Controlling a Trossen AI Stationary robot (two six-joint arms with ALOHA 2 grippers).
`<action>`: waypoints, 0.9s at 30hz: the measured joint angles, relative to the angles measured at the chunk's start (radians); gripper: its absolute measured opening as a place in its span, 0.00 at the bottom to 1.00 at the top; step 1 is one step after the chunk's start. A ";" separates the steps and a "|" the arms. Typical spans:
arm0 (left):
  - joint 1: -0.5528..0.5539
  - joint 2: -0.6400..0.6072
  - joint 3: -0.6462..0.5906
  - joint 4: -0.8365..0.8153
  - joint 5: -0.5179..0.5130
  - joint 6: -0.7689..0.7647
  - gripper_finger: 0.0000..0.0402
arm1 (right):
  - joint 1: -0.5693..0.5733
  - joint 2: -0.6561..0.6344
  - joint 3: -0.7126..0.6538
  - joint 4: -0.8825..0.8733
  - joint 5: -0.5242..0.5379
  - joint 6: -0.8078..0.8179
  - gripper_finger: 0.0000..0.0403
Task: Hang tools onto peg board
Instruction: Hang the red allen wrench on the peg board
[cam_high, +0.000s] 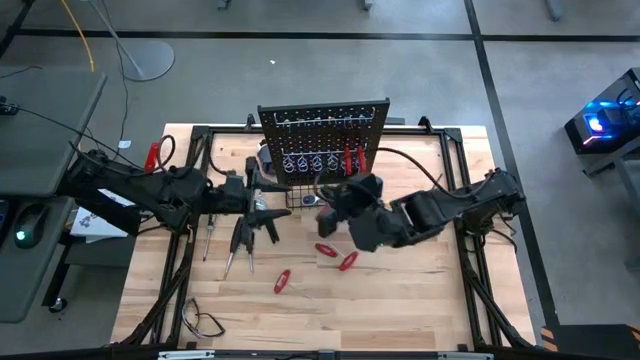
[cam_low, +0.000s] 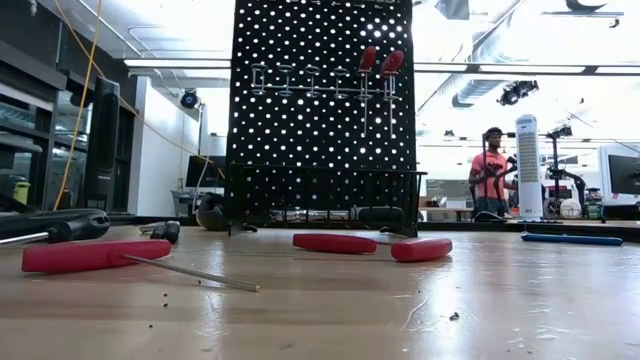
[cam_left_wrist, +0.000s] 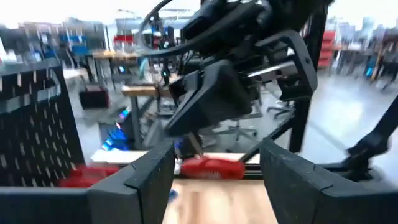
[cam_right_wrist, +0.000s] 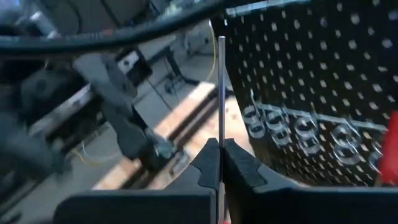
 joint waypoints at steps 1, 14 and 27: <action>0.000 0.012 0.014 -0.015 0.000 0.039 0.56 | -0.008 0.002 0.000 0.037 0.003 -0.010 0.00; -0.016 0.169 0.127 -0.077 -0.188 0.200 0.71 | -0.080 0.002 -0.002 0.187 0.088 -0.017 0.00; 0.006 0.212 0.131 0.010 -0.367 0.055 0.71 | -0.090 0.004 -0.002 0.311 0.095 -0.131 0.00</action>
